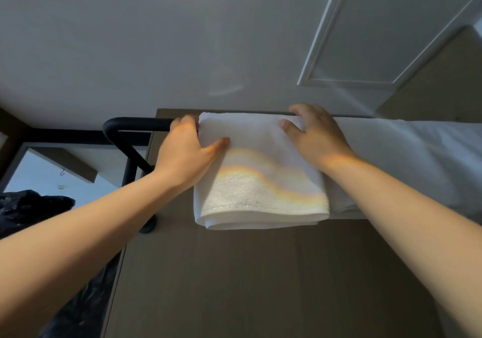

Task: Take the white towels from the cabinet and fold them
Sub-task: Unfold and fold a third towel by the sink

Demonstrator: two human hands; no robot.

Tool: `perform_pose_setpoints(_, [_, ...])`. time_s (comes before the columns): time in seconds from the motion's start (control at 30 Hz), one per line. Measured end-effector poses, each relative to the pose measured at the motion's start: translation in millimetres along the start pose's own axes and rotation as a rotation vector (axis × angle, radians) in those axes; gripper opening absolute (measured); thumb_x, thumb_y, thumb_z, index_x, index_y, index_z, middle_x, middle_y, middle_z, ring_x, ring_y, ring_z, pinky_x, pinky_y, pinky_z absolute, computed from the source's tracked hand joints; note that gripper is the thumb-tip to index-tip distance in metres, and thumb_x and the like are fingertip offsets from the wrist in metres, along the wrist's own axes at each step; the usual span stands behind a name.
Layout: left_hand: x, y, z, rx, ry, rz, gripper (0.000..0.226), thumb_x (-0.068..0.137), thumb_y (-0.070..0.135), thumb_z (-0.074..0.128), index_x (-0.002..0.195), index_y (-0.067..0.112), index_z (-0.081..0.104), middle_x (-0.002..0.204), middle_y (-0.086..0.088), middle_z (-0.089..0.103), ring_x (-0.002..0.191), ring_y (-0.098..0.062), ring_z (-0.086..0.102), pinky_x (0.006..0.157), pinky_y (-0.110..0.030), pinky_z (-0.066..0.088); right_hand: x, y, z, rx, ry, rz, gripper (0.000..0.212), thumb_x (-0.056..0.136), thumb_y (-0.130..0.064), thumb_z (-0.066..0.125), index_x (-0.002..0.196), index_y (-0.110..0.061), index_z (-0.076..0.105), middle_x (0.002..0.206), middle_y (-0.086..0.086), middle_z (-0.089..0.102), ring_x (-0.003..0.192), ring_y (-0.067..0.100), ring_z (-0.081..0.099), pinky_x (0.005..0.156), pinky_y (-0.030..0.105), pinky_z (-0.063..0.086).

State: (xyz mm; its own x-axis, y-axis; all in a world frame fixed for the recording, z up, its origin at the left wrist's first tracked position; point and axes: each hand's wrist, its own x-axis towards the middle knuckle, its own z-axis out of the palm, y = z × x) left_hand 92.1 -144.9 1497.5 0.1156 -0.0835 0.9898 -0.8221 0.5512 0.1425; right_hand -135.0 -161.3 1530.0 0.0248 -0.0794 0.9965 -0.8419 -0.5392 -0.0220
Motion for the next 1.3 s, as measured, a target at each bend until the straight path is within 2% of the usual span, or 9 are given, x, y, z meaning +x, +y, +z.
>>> perform_pose_setpoints(0.13, [-6,-3,2,-0.150,-0.105,-0.160,0.060,0.081,0.051,0.068,0.123,0.010,0.055,0.112,0.000,0.063,0.092,-0.015,0.060,0.058,-0.016,0.040,-39,1,-3,0.125,0.080,0.090,0.052,0.094,-0.046,0.056,0.134,-0.015,0.049,0.135,0.008,0.048,0.122,0.027,0.049,0.103,0.039,0.040])
perform_pose_setpoints(0.37, [-4,-4,6,-0.316,-0.115,-0.232,0.050,0.079,0.030,0.077,0.120,0.010,0.057,0.111,-0.003,0.064,0.094,-0.021,0.063,0.067,-0.026,0.049,-36,12,1,0.324,-0.091,0.380,0.051,0.096,-0.048,0.050,0.129,-0.009,0.054,0.126,0.006,0.060,0.114,0.027,0.057,0.092,0.035,0.045])
perform_pose_setpoints(0.57, [0,-6,10,-0.312,-0.016,-0.186,0.052,0.078,0.026,0.078,0.122,0.013,0.053,0.106,0.002,0.058,0.092,-0.019,0.058,0.069,-0.027,0.046,-19,6,2,0.644,-0.103,0.465,0.028,0.094,-0.031,0.063,0.099,-0.004,0.069,0.105,0.014,0.072,0.094,0.030,0.068,0.090,0.041,0.054])
perform_pose_setpoints(0.77, [26,-1,9,-0.341,0.085,-0.105,0.045,0.080,0.023,0.076,0.119,0.013,0.056,0.105,0.001,0.057,0.092,-0.018,0.055,0.076,-0.027,0.041,14,1,4,0.408,0.042,0.335,0.027,0.092,-0.030,0.065,0.085,-0.004,0.068,0.090,0.011,0.065,0.083,0.021,0.059,0.068,0.029,0.040])
perform_pose_setpoints(0.9, [23,-5,16,-0.362,0.106,-0.115,0.048,0.080,0.027,0.077,0.119,0.012,0.054,0.100,0.003,0.056,0.088,-0.017,0.055,0.074,-0.026,0.043,20,3,13,0.177,0.072,0.301,0.045,0.093,-0.033,0.063,0.060,-0.014,0.039,0.081,0.012,0.051,0.079,0.022,0.048,0.064,0.029,0.029])
perform_pose_setpoints(1.03, [5,-17,23,-0.342,0.049,-0.149,0.041,0.081,0.041,0.073,0.105,0.014,0.053,0.088,0.010,0.058,0.079,-0.009,0.058,0.063,-0.023,0.047,8,8,17,0.143,0.064,0.294,0.047,0.096,-0.035,0.058,0.064,-0.019,0.029,0.080,0.008,0.044,0.082,0.020,0.040,0.068,0.028,0.027])
perform_pose_setpoints(1.13, [-5,-22,25,-0.356,-0.029,-0.234,0.044,0.081,0.049,0.071,0.102,0.011,0.064,0.090,0.001,0.068,0.081,-0.016,0.066,0.069,-0.030,0.055,-10,12,18,0.181,0.008,0.279,0.032,0.098,-0.038,0.053,0.083,-0.011,0.046,0.088,0.008,0.049,0.085,0.026,0.047,0.071,0.030,0.032])
perform_pose_setpoints(1.23, [-17,-26,29,-0.417,-0.101,-0.340,0.041,0.077,0.056,0.071,0.091,0.018,0.064,0.083,0.006,0.068,0.072,-0.008,0.065,0.056,-0.020,0.050,-35,9,21,0.262,-0.050,0.339,0.040,0.098,-0.042,0.051,0.113,-0.005,0.050,0.108,0.012,0.056,0.104,0.031,0.056,0.076,0.030,0.036])
perform_pose_setpoints(1.3, [-27,-30,33,-0.482,-0.160,-0.408,0.041,0.074,0.060,0.071,0.087,0.022,0.063,0.083,0.007,0.068,0.074,-0.009,0.066,0.058,-0.020,0.051,-57,9,23,0.326,-0.082,0.369,0.041,0.097,-0.044,0.052,0.112,-0.006,0.049,0.111,0.012,0.057,0.105,0.033,0.057,0.076,0.032,0.041])
